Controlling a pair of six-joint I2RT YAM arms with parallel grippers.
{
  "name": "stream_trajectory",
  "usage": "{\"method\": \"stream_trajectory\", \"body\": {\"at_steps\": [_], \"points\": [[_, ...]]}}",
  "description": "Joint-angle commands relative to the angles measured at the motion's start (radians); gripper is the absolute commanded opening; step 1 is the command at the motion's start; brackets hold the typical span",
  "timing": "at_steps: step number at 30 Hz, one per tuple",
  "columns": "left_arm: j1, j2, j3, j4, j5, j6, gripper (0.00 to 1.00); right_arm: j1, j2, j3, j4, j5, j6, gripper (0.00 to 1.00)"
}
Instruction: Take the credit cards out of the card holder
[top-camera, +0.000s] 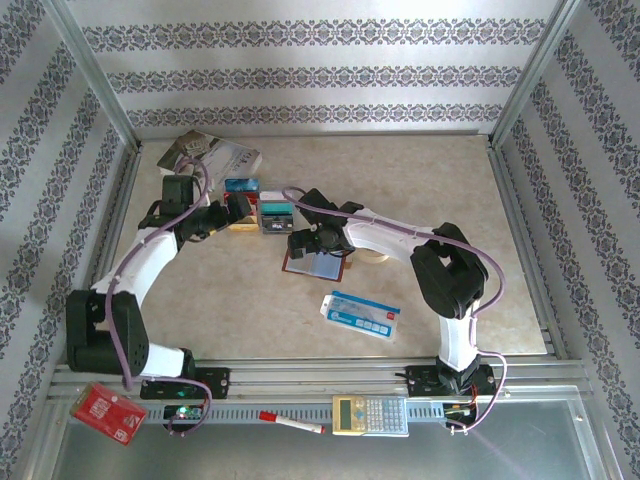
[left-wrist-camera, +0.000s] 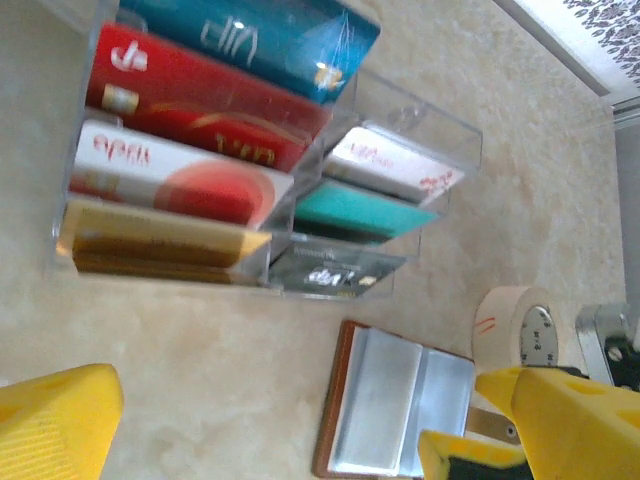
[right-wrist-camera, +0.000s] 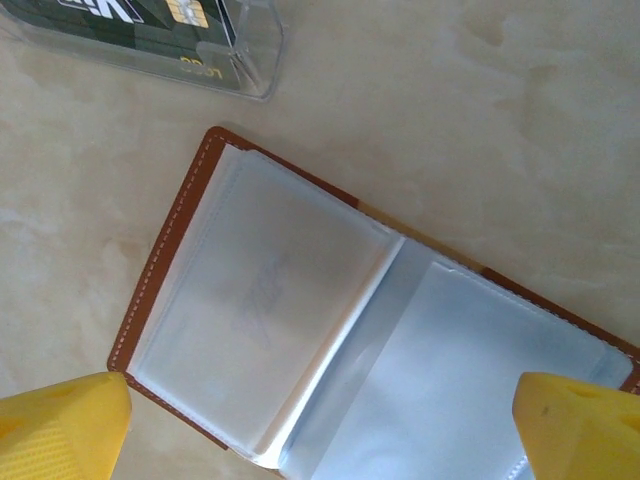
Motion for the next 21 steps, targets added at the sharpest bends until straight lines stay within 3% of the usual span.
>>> {"method": "stream_trajectory", "body": {"at_steps": [1, 11, 21], "points": [[-0.037, -0.068, -0.046, 0.073, 0.014, -0.088, 1.0, 0.013, 0.02, 0.032, -0.07, 0.04, -0.027, 0.98], [-0.171, -0.122, -0.154, 0.094, -0.036, -0.147, 1.0, 0.038, 0.092, 0.114, -0.127, 0.041, 0.029, 0.98], [-0.186, -0.11, -0.24, 0.14, -0.03, -0.191, 0.98, 0.052, 0.167, 0.129, -0.143, 0.03, 0.061, 0.96]]}}
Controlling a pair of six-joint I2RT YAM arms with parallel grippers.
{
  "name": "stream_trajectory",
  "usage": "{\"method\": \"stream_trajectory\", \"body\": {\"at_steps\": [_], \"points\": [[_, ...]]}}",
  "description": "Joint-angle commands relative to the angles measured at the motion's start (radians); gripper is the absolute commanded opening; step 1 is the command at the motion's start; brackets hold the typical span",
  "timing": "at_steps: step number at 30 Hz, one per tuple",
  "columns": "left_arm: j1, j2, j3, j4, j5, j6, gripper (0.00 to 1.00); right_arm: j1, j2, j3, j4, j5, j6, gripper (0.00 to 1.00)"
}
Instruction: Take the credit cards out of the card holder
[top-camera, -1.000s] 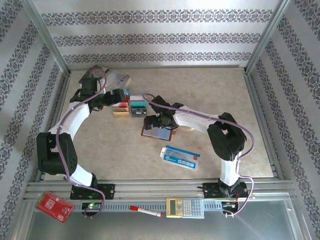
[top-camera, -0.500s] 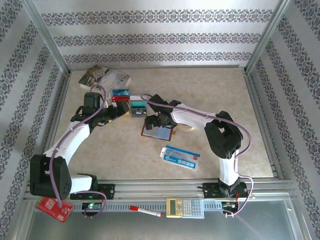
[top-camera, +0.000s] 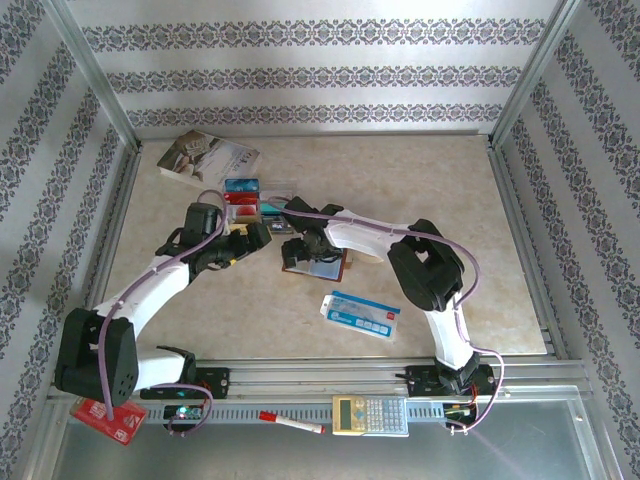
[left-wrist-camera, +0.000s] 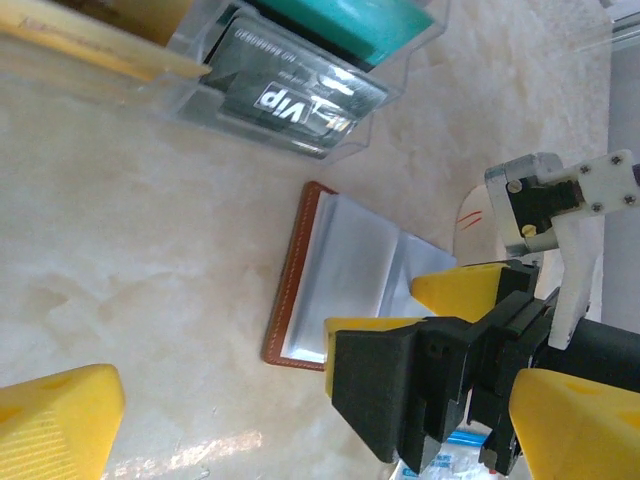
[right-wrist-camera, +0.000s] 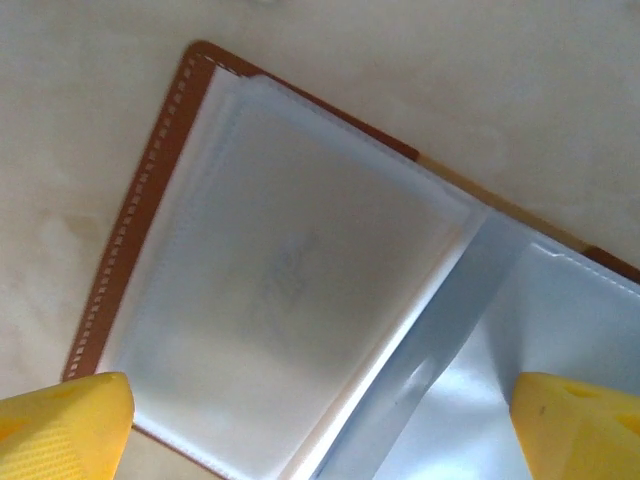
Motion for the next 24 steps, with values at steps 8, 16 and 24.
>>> {"method": "stream_trajectory", "body": {"at_steps": [8, 16, 24], "points": [[-0.01, 0.051, -0.025, 0.063, 0.014, -0.046, 0.87, -0.019, 0.034, -0.017, -0.035, -0.001, 0.014, 0.88], [-0.031, 0.116, -0.016, 0.076, 0.031, -0.065, 0.7, -0.04, 0.06, -0.039, -0.065, 0.029, -0.012, 0.86], [-0.075, 0.219, 0.017, 0.103, 0.049, -0.111, 0.48, -0.042, 0.084, -0.054, -0.105, 0.092, -0.04, 0.78]]}}
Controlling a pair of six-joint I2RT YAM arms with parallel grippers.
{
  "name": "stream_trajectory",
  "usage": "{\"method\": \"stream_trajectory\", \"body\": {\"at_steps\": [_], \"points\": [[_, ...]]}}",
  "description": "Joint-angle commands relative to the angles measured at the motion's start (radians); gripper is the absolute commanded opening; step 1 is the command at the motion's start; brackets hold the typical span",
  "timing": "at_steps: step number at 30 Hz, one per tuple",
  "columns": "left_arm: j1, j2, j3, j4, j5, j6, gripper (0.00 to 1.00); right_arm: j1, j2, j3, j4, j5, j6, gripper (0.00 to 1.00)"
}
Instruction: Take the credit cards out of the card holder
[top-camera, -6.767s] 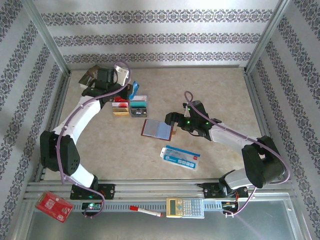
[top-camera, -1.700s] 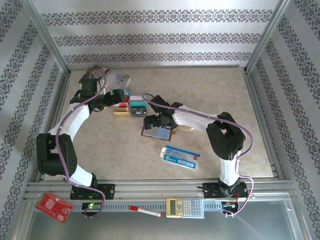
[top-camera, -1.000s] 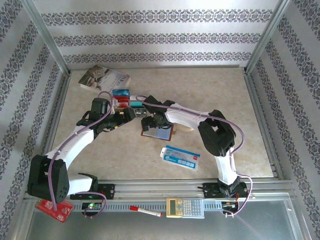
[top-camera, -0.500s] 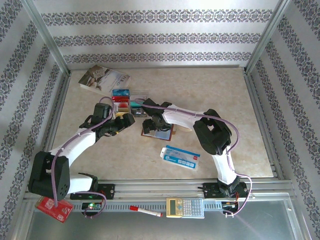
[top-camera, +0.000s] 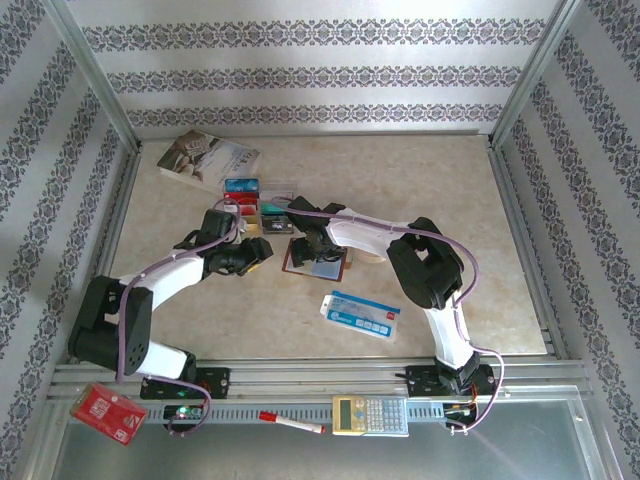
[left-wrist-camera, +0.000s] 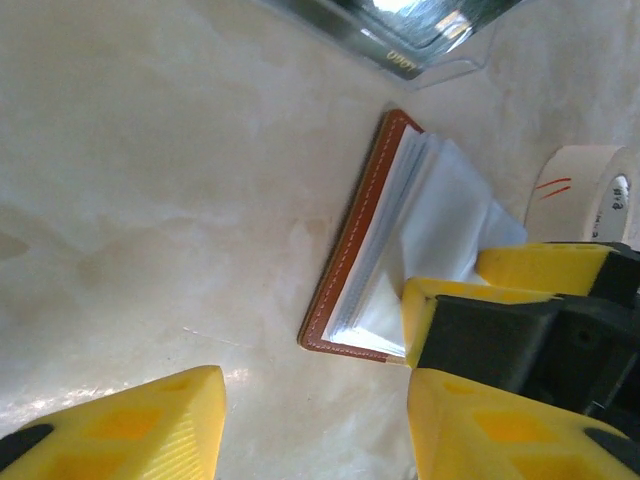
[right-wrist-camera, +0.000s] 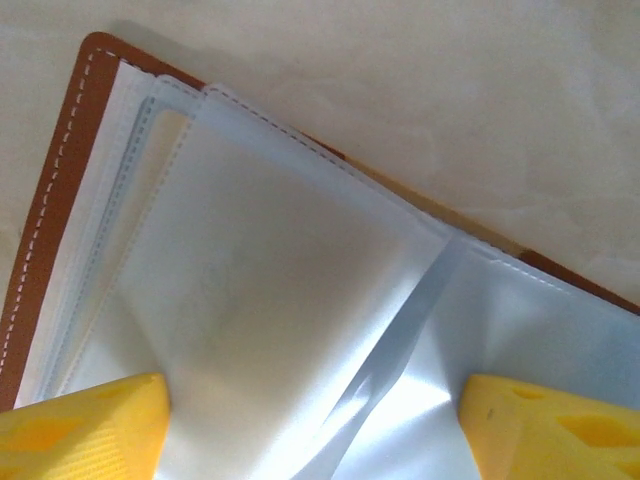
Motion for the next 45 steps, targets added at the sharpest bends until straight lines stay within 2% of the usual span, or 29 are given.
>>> {"method": "stream_trajectory", "body": {"at_steps": [1, 8, 18, 26, 34, 40, 45], "points": [[-0.026, 0.042, 0.034, 0.046, 0.028, -0.035, 0.47, -0.019, 0.072, -0.05, -0.088, 0.071, -0.024, 0.76], [-0.065, 0.123, 0.06, 0.116, 0.074, -0.079, 0.33, -0.031, 0.045, -0.1, -0.035, 0.019, -0.033, 0.63], [-0.107, 0.199, 0.103, 0.169, 0.107, -0.12, 0.21, -0.055, -0.008, -0.161, 0.056, -0.068, -0.045, 0.58], [-0.143, 0.309, 0.169, 0.168, 0.161, -0.136, 0.18, -0.062, -0.023, -0.175, 0.077, -0.088, -0.044, 0.55], [-0.153, 0.348, 0.192, 0.139, 0.114, -0.126, 0.18, -0.074, -0.055, -0.195, 0.102, -0.119, -0.04, 0.53], [-0.152, 0.361, 0.188, 0.11, 0.068, -0.101, 0.19, -0.097, -0.101, -0.207, 0.139, -0.185, -0.033, 0.53], [-0.153, 0.388, 0.178, 0.179, 0.11, -0.129, 0.19, -0.133, -0.162, -0.249, 0.231, -0.324, -0.007, 0.53]]}}
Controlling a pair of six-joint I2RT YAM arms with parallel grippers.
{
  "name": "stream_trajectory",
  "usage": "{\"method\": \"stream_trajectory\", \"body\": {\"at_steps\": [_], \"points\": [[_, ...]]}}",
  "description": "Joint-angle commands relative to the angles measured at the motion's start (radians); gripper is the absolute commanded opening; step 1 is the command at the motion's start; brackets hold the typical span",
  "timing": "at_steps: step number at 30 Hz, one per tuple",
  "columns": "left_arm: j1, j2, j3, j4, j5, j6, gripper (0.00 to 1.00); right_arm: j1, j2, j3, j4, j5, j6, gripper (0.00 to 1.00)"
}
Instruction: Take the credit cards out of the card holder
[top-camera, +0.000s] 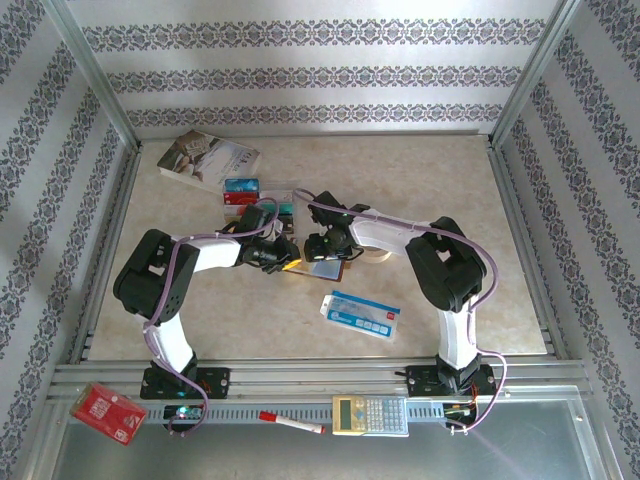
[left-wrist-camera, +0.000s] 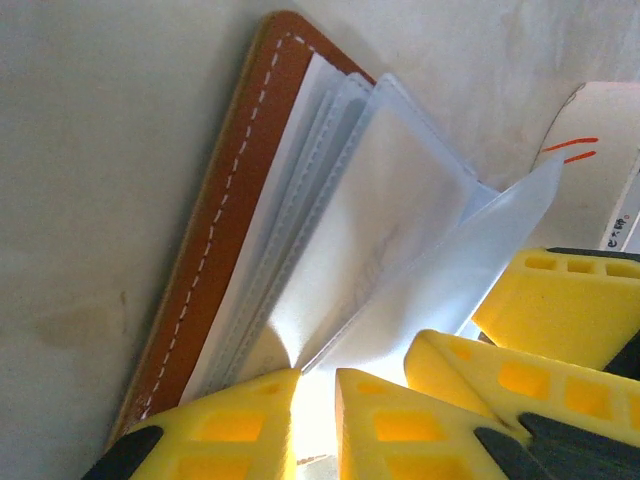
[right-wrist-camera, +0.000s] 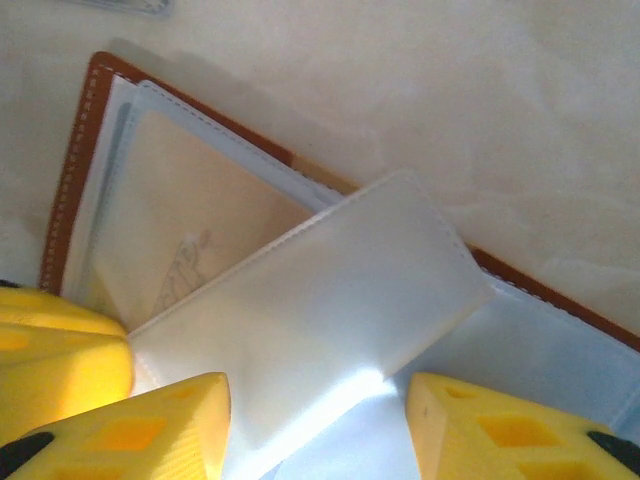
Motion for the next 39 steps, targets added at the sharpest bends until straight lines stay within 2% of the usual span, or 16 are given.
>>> {"method": "stream_trajectory", "body": {"at_steps": [1, 6, 10, 14, 19, 25, 29, 33, 39], "points": [[-0.01, 0.038, 0.002, 0.027, -0.001, -0.009, 0.19, -0.036, -0.054, -0.059, 0.057, -0.133, 0.04, 0.53], [-0.009, 0.038, 0.004, 0.026, 0.003, -0.005, 0.2, -0.089, -0.146, -0.102, 0.199, -0.267, 0.105, 0.53], [-0.009, 0.028, 0.007, 0.002, -0.011, 0.01, 0.2, -0.104, -0.189, -0.106, 0.218, -0.275, 0.119, 0.53], [-0.009, 0.026, 0.0, 0.001, -0.009, 0.014, 0.2, -0.094, -0.185, -0.075, 0.133, -0.19, 0.113, 0.53], [-0.01, 0.027, -0.003, 0.009, -0.008, 0.015, 0.19, -0.054, -0.103, 0.035, -0.04, -0.007, 0.103, 0.52], [-0.01, 0.026, -0.005, 0.01, -0.004, 0.017, 0.19, -0.01, 0.012, 0.176, -0.186, 0.22, 0.087, 0.62], [-0.009, 0.025, -0.009, 0.01, -0.004, 0.023, 0.19, 0.006, 0.084, 0.242, -0.226, 0.299, 0.082, 0.73], [-0.009, 0.021, -0.015, 0.018, -0.003, 0.026, 0.2, 0.017, 0.136, 0.294, -0.247, 0.345, 0.083, 0.79], [-0.009, 0.016, -0.015, 0.015, -0.003, 0.028, 0.22, 0.023, 0.161, 0.321, -0.278, 0.364, 0.085, 0.8]]}}
